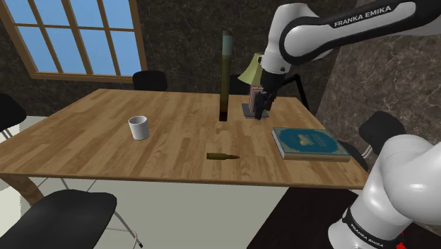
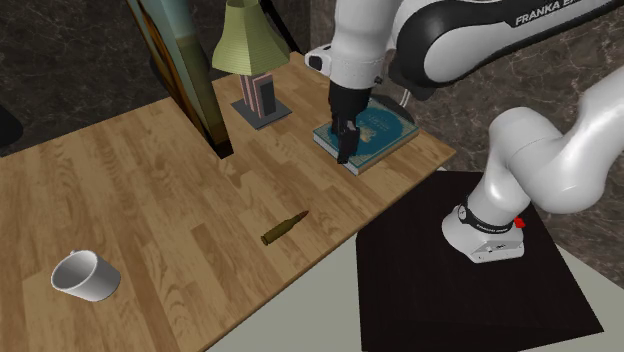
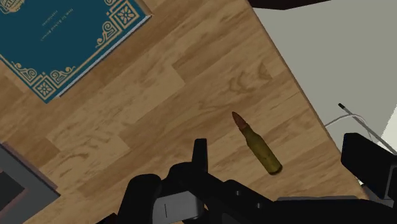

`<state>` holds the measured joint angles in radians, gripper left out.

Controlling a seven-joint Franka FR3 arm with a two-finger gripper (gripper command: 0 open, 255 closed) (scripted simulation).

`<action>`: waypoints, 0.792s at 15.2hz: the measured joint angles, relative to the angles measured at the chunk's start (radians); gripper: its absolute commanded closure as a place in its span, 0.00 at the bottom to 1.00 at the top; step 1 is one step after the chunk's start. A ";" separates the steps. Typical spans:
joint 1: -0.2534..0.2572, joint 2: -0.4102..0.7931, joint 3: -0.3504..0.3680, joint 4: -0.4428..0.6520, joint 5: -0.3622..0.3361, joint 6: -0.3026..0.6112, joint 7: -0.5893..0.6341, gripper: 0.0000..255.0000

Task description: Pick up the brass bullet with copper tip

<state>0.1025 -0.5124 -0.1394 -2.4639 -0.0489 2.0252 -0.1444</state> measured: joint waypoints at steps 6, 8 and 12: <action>0.053 0.202 -0.028 0.007 0.020 0.178 -0.141 0.00; 0.068 0.273 -0.037 0.027 0.032 0.224 -0.195 0.00; 0.098 0.434 -0.039 0.071 0.070 0.327 -0.298 0.00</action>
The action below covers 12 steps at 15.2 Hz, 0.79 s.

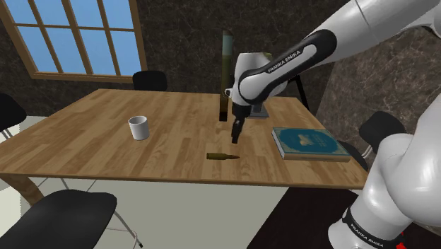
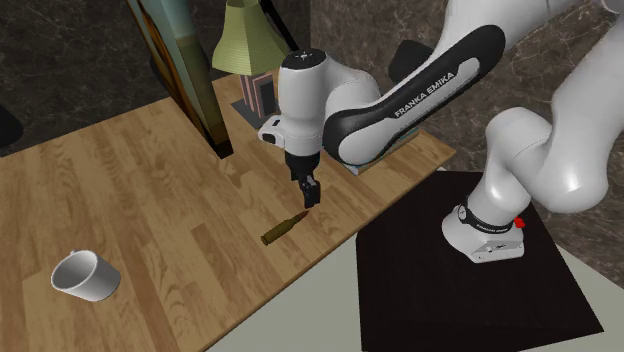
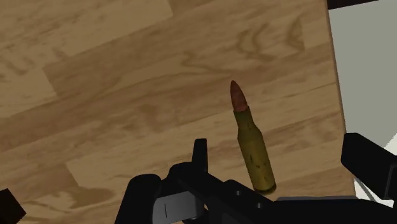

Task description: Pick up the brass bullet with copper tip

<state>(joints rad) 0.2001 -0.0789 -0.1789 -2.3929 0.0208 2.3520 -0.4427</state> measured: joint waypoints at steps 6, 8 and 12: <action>0.021 0.219 0.024 0.078 0.058 0.120 -0.154 0.00; 0.021 0.267 0.033 0.103 0.068 0.140 -0.180 0.00; 0.017 0.320 0.040 0.106 0.085 0.188 -0.200 0.00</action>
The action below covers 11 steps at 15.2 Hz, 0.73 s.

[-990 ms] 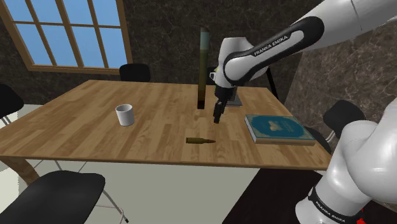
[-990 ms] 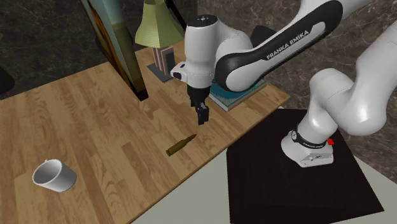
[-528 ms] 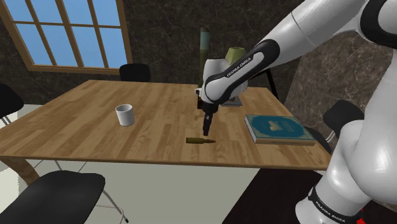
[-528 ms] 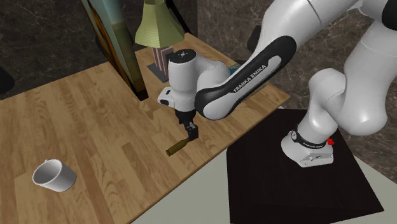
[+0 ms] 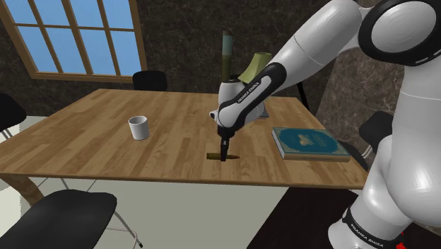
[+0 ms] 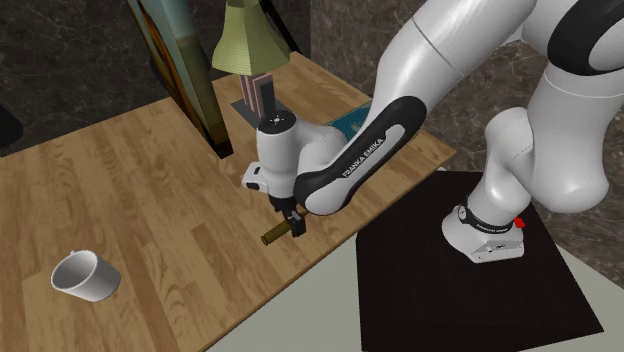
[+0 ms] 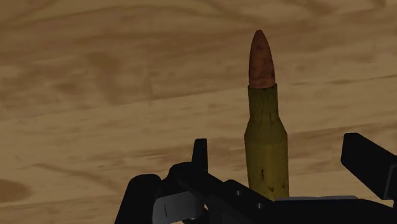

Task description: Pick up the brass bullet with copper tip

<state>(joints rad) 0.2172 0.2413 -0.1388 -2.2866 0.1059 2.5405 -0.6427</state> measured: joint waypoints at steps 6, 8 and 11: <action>-0.005 0.043 0.006 0.002 0.014 0.041 -0.012 1.00; -0.005 0.044 0.006 0.003 0.014 0.042 -0.012 1.00; -0.005 0.044 0.006 0.003 0.015 0.042 -0.012 1.00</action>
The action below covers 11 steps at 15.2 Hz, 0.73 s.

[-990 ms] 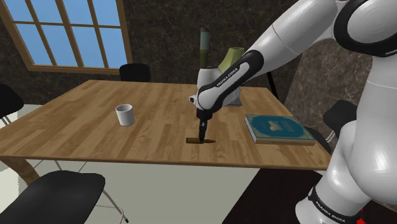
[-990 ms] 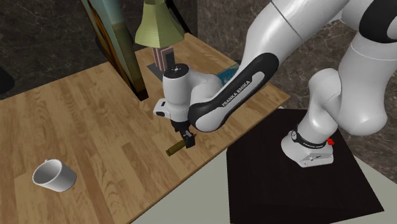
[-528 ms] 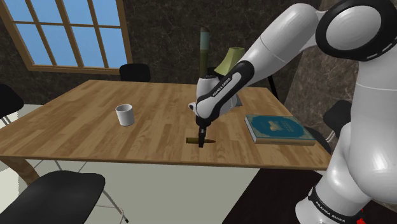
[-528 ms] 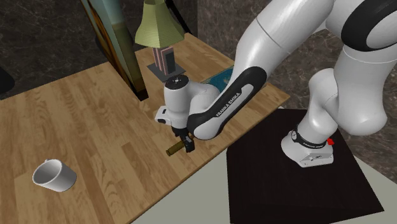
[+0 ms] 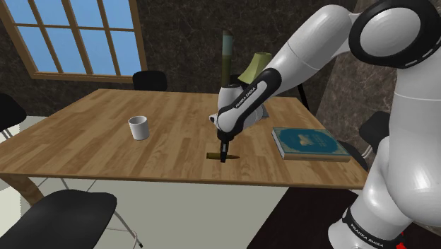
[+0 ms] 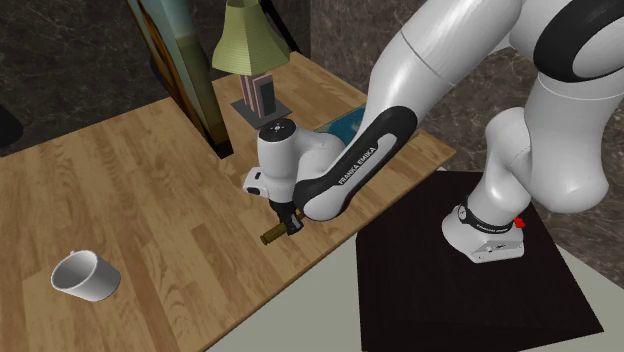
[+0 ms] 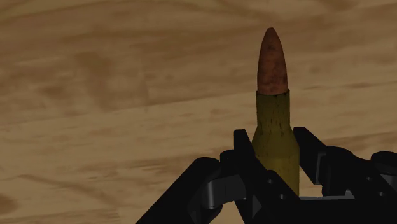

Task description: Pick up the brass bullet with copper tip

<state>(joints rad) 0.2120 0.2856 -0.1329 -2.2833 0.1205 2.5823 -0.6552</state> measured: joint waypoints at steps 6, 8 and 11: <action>0.003 -0.024 -0.003 -0.004 -0.008 -0.021 0.006 1.00; 0.005 -0.045 -0.007 -0.001 -0.015 -0.044 0.011 1.00; 0.008 -0.082 -0.011 0.002 -0.027 -0.083 0.021 1.00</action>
<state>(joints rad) 0.2203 0.2040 -0.1441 -2.2817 0.0933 2.4998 -0.6337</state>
